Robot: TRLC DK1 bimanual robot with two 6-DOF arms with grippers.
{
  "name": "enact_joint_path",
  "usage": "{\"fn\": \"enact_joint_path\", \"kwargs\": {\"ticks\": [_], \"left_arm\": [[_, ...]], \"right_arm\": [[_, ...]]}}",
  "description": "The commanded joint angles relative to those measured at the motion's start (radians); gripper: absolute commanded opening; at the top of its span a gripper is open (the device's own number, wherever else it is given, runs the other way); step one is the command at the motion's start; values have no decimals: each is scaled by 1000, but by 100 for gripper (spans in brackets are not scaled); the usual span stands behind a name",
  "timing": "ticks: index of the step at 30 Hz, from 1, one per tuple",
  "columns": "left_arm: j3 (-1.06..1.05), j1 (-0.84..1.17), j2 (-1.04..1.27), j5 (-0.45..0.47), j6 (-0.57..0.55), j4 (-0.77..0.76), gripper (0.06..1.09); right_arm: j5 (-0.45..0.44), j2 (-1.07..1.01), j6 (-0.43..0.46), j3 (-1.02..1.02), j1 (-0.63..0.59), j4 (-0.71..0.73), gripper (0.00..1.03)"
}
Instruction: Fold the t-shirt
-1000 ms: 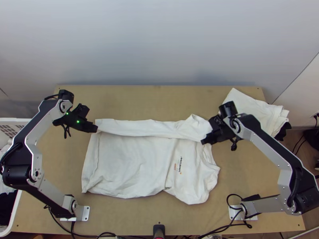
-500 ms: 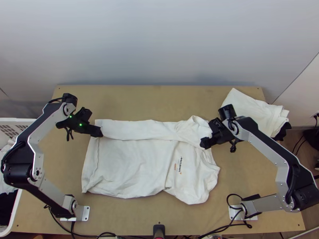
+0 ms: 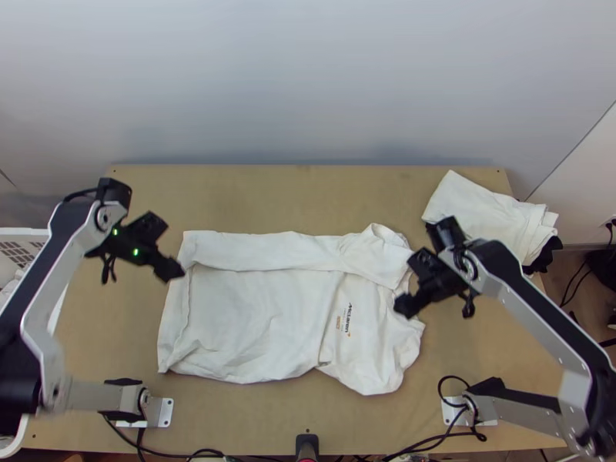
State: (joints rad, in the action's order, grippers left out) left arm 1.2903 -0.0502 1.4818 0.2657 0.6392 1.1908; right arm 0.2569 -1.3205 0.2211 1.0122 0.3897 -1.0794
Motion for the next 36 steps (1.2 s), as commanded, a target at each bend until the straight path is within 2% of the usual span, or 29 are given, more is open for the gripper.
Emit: {"fn": "enact_joint_path", "kwargs": {"ticks": [1,3,8,15,19,23,29,36], "left_arm": [[-121,148,-265,-102,168,136,104],[-143,205,-302,-115,169,161,104],[-226,314,-347,-117,151,197,104],[-350,533,-419,-122,39,174,104],[-434,671,-434,-175,-21,98,104],[-485,701,-416,-221,-26,24,103],[-520,707,-436,-224,-18,26,103],[-602,809,-459,-224,-62,30,103]], "right_arm": [[-27,149,14,-44,204,-180,99],[-33,172,6,-69,285,-203,99],[-33,173,3,-130,399,-214,99],[-33,153,3,-176,497,-194,98],[-33,119,-3,-182,508,-134,97],[-33,86,-20,-164,528,-102,96],[-31,67,-28,-156,566,-100,96],[-31,7,-28,-150,623,-79,96]]}}
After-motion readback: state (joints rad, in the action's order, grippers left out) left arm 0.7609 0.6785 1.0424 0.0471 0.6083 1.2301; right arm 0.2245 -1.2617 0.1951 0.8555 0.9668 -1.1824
